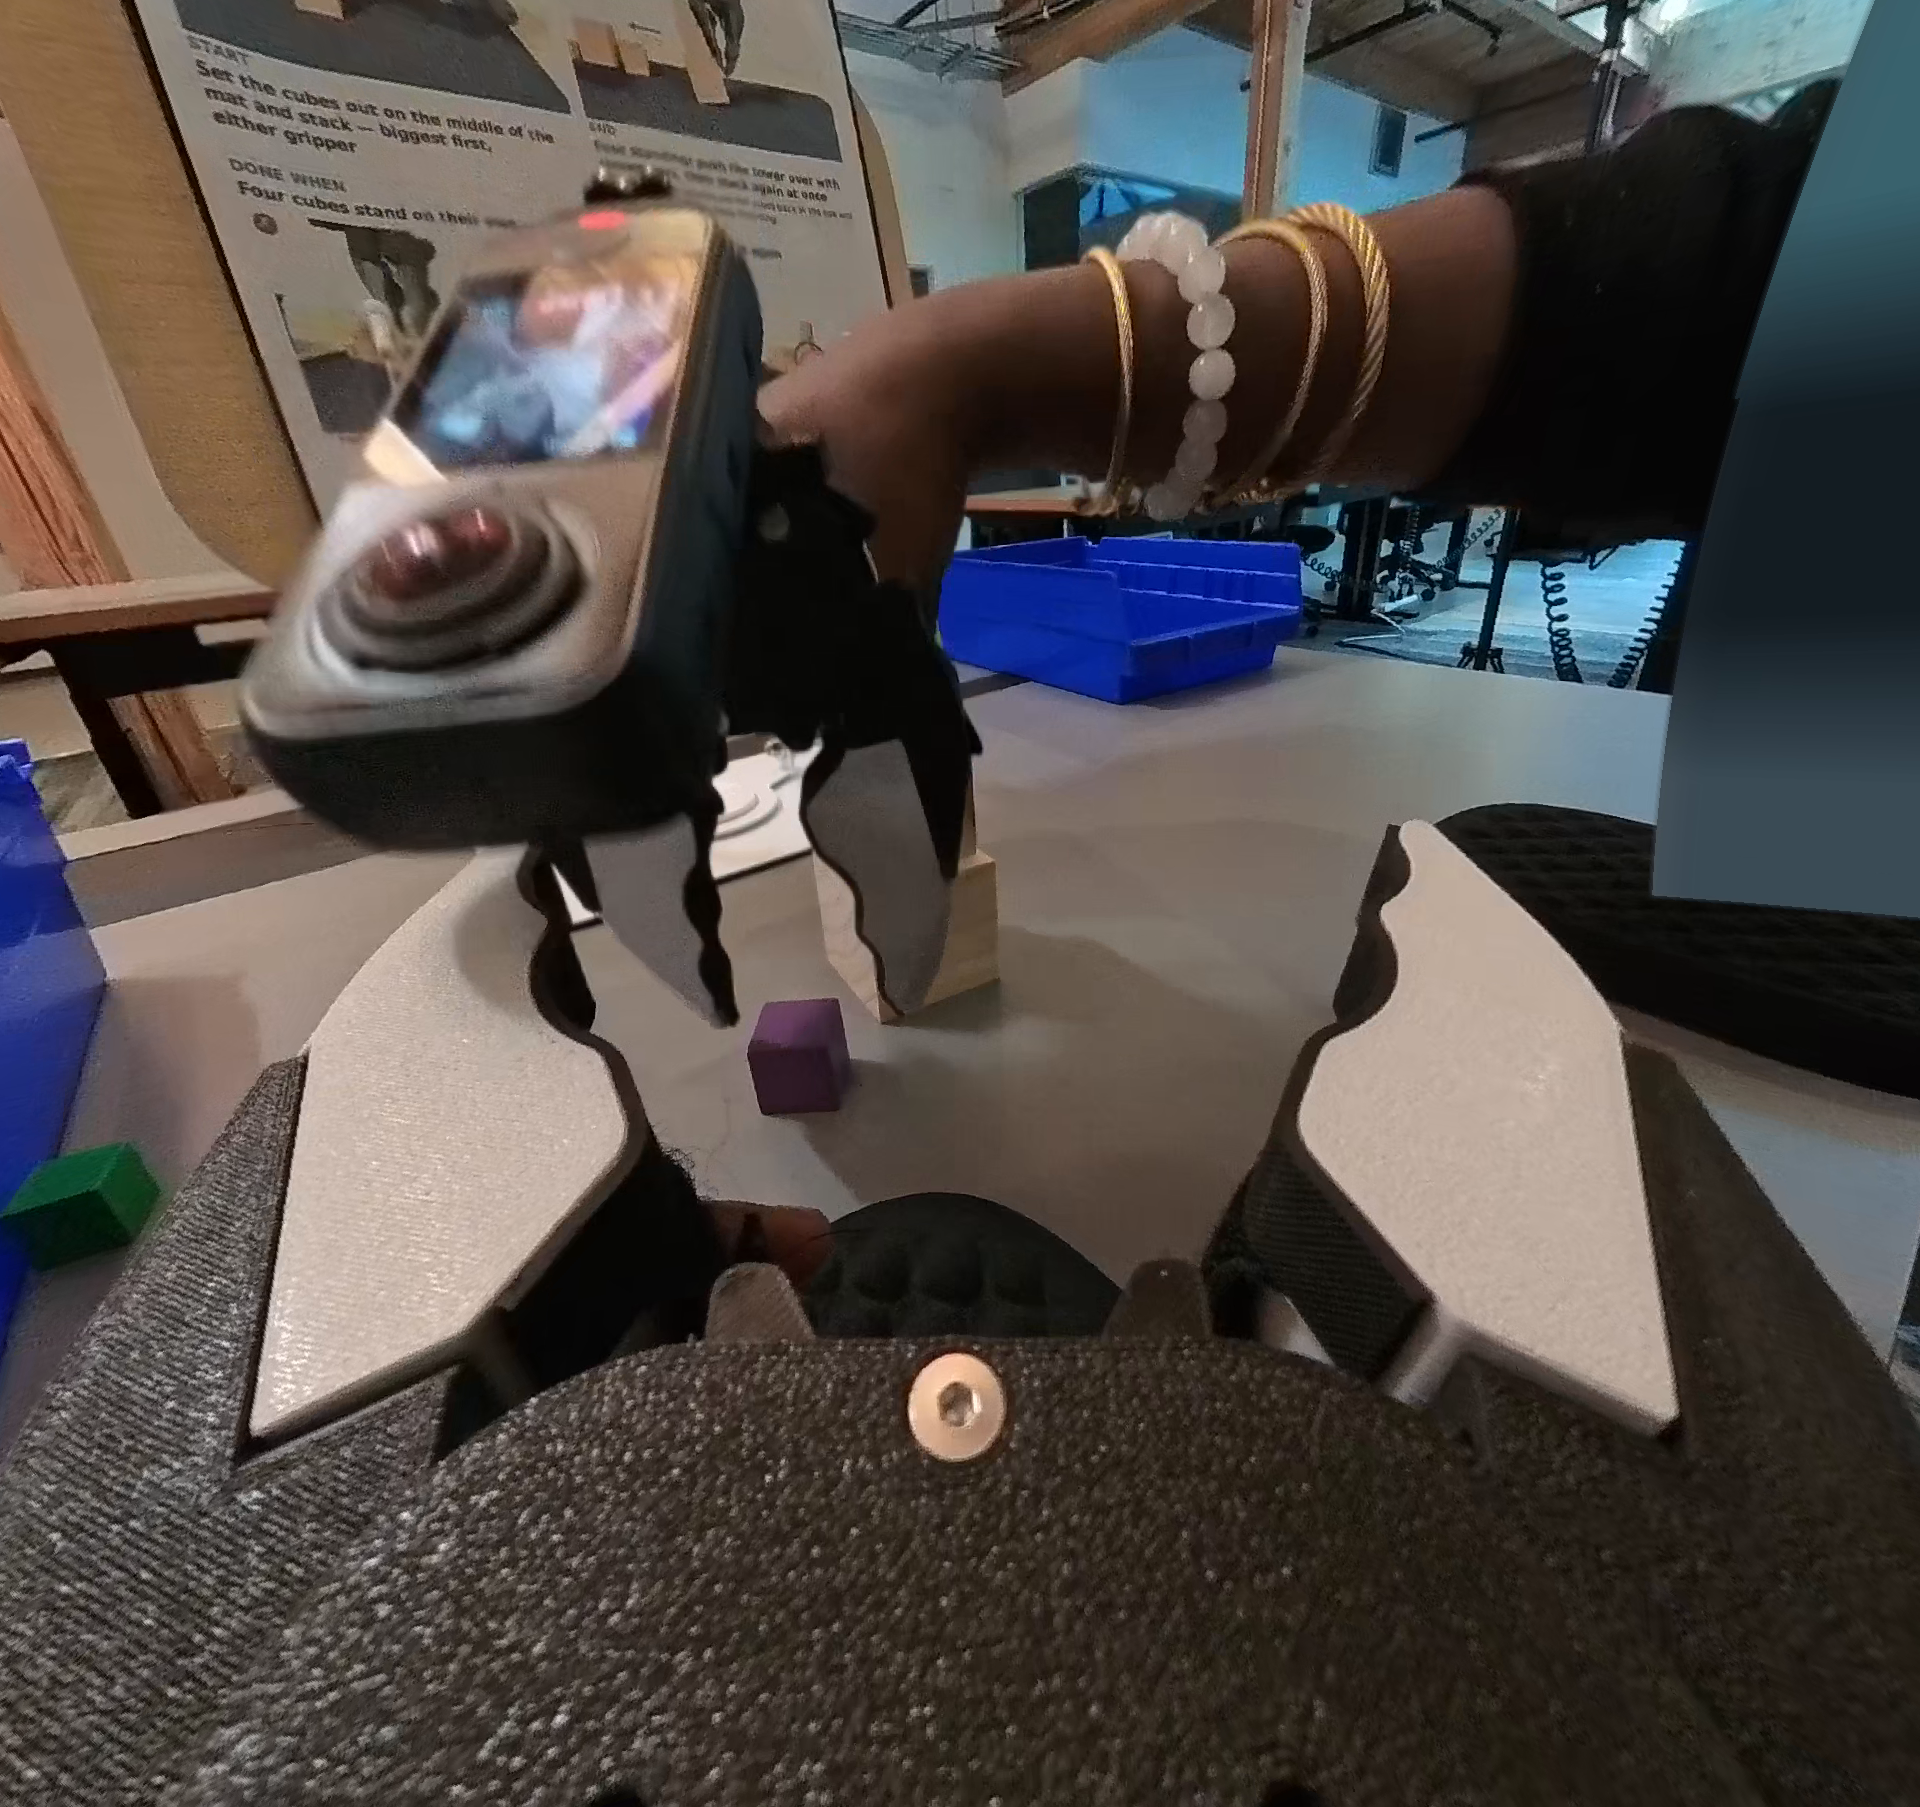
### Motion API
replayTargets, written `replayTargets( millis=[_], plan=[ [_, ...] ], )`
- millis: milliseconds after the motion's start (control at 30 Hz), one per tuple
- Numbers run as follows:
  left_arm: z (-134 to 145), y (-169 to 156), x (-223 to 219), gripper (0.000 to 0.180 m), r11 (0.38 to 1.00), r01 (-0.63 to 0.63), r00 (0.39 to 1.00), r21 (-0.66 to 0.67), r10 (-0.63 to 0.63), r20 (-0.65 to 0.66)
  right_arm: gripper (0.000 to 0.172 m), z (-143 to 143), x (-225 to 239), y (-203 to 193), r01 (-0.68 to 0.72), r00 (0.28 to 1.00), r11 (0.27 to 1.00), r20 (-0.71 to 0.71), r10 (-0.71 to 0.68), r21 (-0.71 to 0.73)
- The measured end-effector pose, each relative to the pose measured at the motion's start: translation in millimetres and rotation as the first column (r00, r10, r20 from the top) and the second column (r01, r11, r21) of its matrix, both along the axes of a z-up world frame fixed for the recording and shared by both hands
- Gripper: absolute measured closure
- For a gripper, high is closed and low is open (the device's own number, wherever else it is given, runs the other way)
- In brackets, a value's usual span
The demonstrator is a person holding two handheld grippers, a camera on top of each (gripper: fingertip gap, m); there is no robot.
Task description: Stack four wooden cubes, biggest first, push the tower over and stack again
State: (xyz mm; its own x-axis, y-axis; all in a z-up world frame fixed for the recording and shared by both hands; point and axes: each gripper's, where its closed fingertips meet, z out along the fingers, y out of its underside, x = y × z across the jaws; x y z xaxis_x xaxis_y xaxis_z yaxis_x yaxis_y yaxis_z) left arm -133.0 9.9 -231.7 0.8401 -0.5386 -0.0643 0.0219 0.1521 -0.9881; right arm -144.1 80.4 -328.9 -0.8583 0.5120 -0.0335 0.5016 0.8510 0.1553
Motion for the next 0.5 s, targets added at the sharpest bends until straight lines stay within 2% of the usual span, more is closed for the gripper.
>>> replayTargets(
  millis=[133,267,500],
  plan=[
    [-1,1,-1,0.04,1.0,-0.003,1.0,-0.01,0.003,0.004,0.134,-10,-2,0,-0.01,1.0,1.0,0.0,0.01,0.01],
    [0,1,-1,0.041,1.0,-0.005,1.0,-0.006,0.005,0.005,0.132,-8,-5,6,-0.011,1.0,0.999,-0.025,0.011,0.039],
    [-1,1,-1,0.041,1.0,-0.004,1.0,-0.014,0.004,0.009,0.133,-15,-9,2,-0.027,0.998,1.0,-0.051,0.027,-0.01]
  ],
)
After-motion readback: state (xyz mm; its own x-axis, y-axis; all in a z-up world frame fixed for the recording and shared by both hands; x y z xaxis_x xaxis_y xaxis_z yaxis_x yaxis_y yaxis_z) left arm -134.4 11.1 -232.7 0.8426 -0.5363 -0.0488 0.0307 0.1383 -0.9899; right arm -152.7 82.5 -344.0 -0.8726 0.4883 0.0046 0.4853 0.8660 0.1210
